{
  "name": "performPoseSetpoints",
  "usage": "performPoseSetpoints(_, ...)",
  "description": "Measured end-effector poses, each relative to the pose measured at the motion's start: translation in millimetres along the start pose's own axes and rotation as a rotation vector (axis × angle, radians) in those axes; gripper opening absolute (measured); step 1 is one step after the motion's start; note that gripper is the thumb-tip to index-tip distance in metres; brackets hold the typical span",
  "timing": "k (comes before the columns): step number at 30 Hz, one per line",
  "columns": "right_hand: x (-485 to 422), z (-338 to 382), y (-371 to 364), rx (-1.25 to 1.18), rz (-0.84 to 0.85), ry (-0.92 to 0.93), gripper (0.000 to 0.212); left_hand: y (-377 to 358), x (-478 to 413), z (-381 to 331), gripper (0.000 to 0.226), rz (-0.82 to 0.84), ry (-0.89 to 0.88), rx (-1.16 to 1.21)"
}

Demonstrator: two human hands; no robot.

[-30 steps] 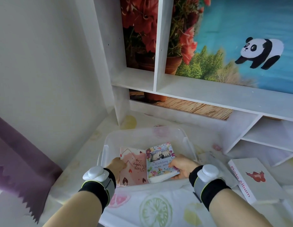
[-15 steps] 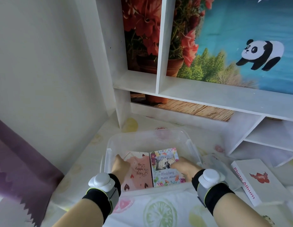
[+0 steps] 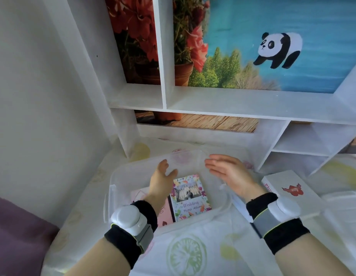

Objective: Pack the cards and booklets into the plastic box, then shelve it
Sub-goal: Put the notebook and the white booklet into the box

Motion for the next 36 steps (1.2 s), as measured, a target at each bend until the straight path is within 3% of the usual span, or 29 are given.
performPoseSetpoints(5, 11.5, -2.1, 104.5, -0.087, -0.204, 0.014, 0.028, -73.2, 0.3, -51.0, 0.052, 0.084, -0.104, 0.105)
performPoseSetpoints(9, 18.2, -28.9, 153.9, -0.08, -0.274, -0.039, 0.021, -124.5, 10.5, -77.9, 0.04, 0.142, -0.16, 0.249)
performPoseSetpoints(13, 15.7, -57.2, 204.6, 0.22, -0.336, -0.135, 0.014, -205.0, 25.1, -74.8, 0.03, 0.226, -0.035, 0.441)
performPoseSetpoints(17, -4.4, -81.7, 205.9, 0.481, -0.284, -0.191, 0.027, -249.3, 41.0, -31.9, 0.016, 0.242, 0.198, 0.383)
performPoseSetpoints(19, -9.6, -92.1, 199.5, 0.538, -0.177, -0.217, 0.01, -264.3, 49.1, -8.6, 0.034, 0.224, 0.304, 0.307)
performPoseSetpoints(21, -23.1, -103.9, 200.7, 0.593, -0.108, -0.262, 0.04, -272.6, 50.2, 17.4, 0.072, 0.161, 0.409, 0.244)
performPoseSetpoints(22, -27.1, -106.5, 197.3, 0.606, -0.072, -0.275, 0.046, -273.4, 50.3, 24.5, 0.076, 0.139, 0.439, 0.209)
performPoseSetpoints(28, -51.6, -126.7, 190.3, 0.826, 0.013, -0.293, 0.055, -272.8, 48.8, 58.8, 0.037, -0.008, 0.556, 0.175)
performPoseSetpoints(33, -57.5, -127.6, 188.3, 0.901, 0.041, -0.265, 0.064, -289.6, 53.0, 65.1, 0.038, -0.038, 0.632, 0.331)
performPoseSetpoints(36, -54.3, -122.3, 192.4, 0.744, 0.053, -0.294, 0.05, -293.3, 51.0, 70.3, 0.054, -0.105, 0.612, 0.42)
Point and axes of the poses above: each hand's wrist, its own x-axis away from the middle knuckle, its own y-axis out of the back of the hand, z = x × y, the point moved 9 cm from there along -x, towards the middle knuckle, and after that the axes turned 11 degrees about -y, right-handed, at the moved point
